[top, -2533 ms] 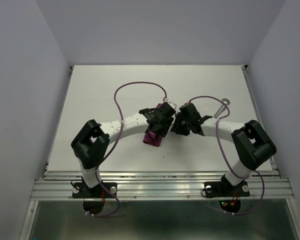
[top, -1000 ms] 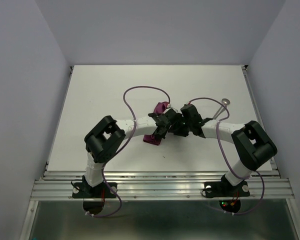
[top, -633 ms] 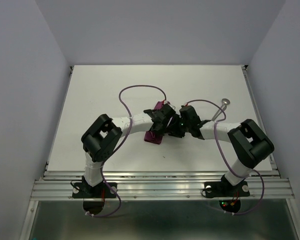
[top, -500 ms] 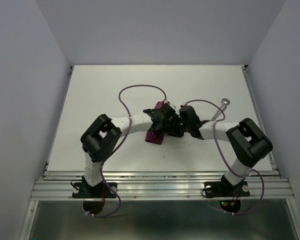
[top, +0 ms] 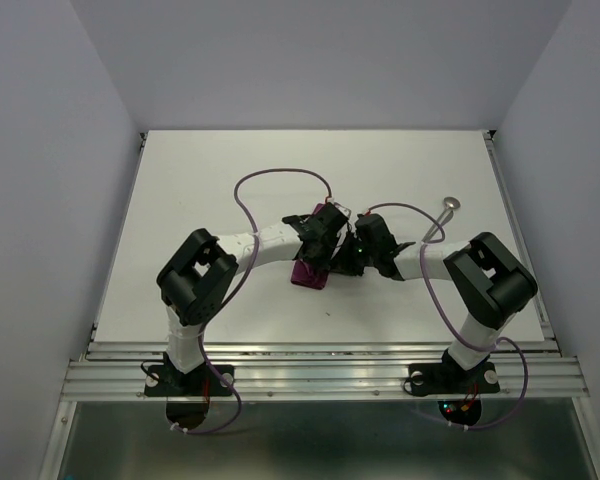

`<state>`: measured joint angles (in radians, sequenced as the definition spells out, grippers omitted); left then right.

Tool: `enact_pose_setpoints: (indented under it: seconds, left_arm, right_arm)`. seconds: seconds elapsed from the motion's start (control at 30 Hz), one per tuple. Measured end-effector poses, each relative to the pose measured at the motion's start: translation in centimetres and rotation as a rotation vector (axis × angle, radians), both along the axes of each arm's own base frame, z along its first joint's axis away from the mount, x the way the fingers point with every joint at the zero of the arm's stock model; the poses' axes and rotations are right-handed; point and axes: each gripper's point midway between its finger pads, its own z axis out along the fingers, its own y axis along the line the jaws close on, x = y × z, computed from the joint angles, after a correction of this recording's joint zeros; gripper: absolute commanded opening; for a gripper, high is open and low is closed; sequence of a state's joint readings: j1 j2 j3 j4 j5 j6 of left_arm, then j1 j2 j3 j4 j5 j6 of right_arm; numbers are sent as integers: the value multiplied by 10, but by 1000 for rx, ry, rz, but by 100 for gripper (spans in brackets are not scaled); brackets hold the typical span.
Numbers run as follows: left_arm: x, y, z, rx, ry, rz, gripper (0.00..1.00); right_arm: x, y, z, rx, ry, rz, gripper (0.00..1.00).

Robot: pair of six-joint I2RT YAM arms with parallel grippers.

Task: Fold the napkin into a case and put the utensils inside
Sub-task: Smooth out the smaller rectangle-folded napkin at the center of the board.

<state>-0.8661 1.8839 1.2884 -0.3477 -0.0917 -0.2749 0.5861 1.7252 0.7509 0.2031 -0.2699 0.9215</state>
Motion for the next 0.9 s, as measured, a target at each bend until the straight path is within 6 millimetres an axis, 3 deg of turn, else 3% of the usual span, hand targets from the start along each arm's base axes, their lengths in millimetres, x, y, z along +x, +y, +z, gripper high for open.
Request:
enact_pose_setpoints:
  seconds: [0.4, 0.67, 0.9]
  left_arm:
    - [-4, -10, 5, -56, 39, 7, 0]
    - [9, -16, 17, -105, 43, 47, 0]
    - [8, -16, 6, -100, 76, 47, 0]
  right_arm:
    - [0, 2, 0, 6, 3, -3, 1]
    - [0, 2, 0, 5, 0, -6, 1]
    - [1, 1, 0, 3, -1, -9, 1]
